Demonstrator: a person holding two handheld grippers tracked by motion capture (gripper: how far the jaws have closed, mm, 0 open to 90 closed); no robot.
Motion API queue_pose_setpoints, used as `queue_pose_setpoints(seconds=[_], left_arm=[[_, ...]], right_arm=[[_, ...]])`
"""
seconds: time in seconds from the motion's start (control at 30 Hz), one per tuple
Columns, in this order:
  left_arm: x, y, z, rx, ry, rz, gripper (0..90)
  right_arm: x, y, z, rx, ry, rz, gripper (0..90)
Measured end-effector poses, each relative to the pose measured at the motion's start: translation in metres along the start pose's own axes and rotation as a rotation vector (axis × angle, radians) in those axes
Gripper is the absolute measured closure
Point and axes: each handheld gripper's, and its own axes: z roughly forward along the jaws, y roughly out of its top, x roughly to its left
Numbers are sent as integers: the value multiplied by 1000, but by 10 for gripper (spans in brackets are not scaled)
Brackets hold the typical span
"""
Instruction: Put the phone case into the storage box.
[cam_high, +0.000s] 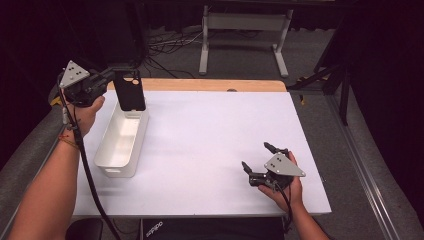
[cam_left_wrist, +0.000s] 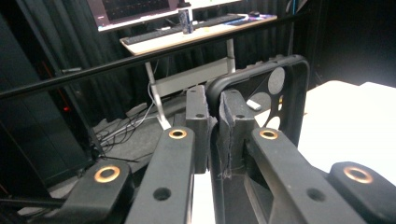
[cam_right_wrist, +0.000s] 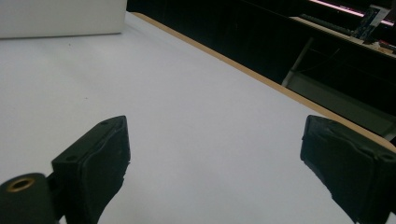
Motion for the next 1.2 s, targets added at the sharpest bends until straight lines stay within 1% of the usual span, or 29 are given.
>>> queue_pose_setpoints(seconds=[0.07,0.1,0.17,0.2,0.27,0.3,0.4,0.47,0.53,0.57,0.63,0.67,0.77,0.87,0.97,1.2], left_arm=[[4,-2,0,-7,3,-10,839],[6,-2,-1,-10,16,-7,839],[8,-3,0,-9,19,-4,839],[9,-5,2,0,10,-1,839],[10,-7,4,10,16,4,839],[11,-8,6,6,13,6,839],[15,-13,11,3,21,2,839],[17,-17,14,-1,28,2,839],[20,-24,19,0,27,-10,839],[20,-24,19,0,27,-10,839],[22,-32,26,10,22,-13,839],[23,-36,29,11,17,-18,840],[24,-41,34,19,19,-7,839],[24,-45,39,26,17,3,840],[25,-51,42,22,23,-11,840],[23,-66,50,50,31,-6,840]], right_arm=[[0,-1,0,3,3,4,90],[0,-1,1,6,3,4,90],[1,-1,2,9,1,6,90],[1,-1,2,11,4,10,90],[2,-2,3,18,5,4,90],[2,-2,3,18,5,4,90],[3,-2,6,27,10,4,90],[4,-2,7,30,14,3,90],[4,-3,8,36,18,10,90],[4,-3,8,36,18,10,90],[4,-3,10,45,18,8,90],[5,-4,11,49,19,7,90],[6,-5,12,55,22,9,90],[7,-6,14,69,28,2,91],[8,-8,16,77,30,4,91],[9,-8,19,86,35,-1,91]])
